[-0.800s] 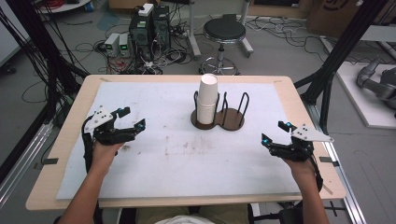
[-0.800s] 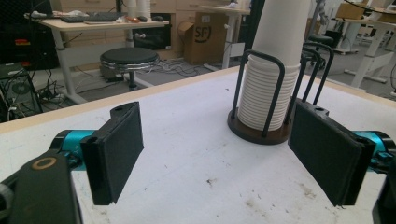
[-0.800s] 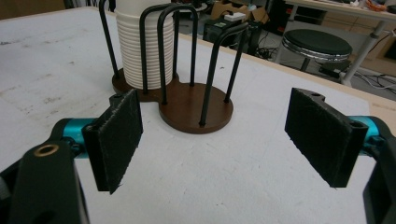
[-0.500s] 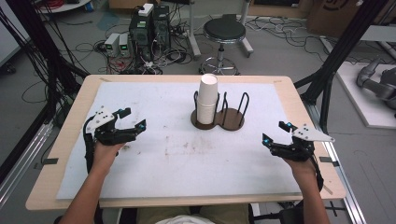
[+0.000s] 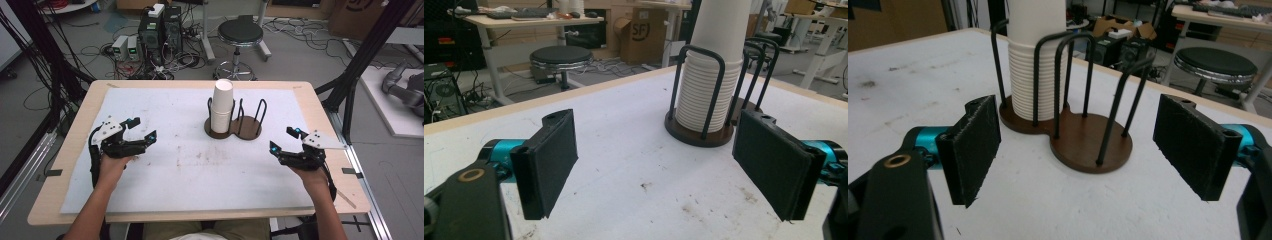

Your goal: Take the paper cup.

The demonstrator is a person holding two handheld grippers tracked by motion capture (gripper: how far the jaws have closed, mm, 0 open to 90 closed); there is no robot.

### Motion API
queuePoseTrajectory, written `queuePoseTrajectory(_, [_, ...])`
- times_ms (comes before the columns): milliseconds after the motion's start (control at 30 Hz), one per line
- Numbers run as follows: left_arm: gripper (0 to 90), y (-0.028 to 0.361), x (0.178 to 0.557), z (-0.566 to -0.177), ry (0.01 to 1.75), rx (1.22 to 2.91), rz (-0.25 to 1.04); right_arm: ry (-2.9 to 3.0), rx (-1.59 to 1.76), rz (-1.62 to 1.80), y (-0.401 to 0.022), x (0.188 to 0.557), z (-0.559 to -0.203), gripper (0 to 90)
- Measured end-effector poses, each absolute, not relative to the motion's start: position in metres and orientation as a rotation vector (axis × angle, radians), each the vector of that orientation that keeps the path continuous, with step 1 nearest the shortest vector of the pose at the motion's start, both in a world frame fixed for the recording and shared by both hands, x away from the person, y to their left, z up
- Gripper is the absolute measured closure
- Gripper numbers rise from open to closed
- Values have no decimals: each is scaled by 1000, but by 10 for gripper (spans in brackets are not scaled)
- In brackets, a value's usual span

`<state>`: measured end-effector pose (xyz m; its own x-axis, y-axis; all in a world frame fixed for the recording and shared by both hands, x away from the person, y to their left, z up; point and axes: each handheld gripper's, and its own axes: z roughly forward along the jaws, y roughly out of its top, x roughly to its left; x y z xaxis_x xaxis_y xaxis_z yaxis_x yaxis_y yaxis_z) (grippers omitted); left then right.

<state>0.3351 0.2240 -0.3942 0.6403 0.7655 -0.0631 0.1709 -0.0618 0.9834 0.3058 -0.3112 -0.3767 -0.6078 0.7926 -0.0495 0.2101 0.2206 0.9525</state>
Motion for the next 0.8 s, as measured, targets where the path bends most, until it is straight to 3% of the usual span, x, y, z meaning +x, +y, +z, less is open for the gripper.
queuePoseTrajectory(167, [180,224,334,-395,795,1595,580,1956,888,1440,-301,311,-372,195])
queuePoseTrajectory(333, [180,225,335,-396,799,1593,575,1951,864,1476,-290,320,-367,258])
queuePoseTrajectory(400, [180,226,336,-397,803,1592,575,1972,845,1486,-282,327,-363,337])
queuePoseTrajectory(500, [180,226,336,-397,806,1594,573,1975,849,1492,-275,333,-361,353])
queuePoseTrajectory(533, [180,226,337,-397,804,1593,572,1978,840,1499,-269,340,-358,411])
queuePoseTrajectory(800, [180,226,338,-399,805,1599,563,2001,799,1501,-244,357,-355,468])
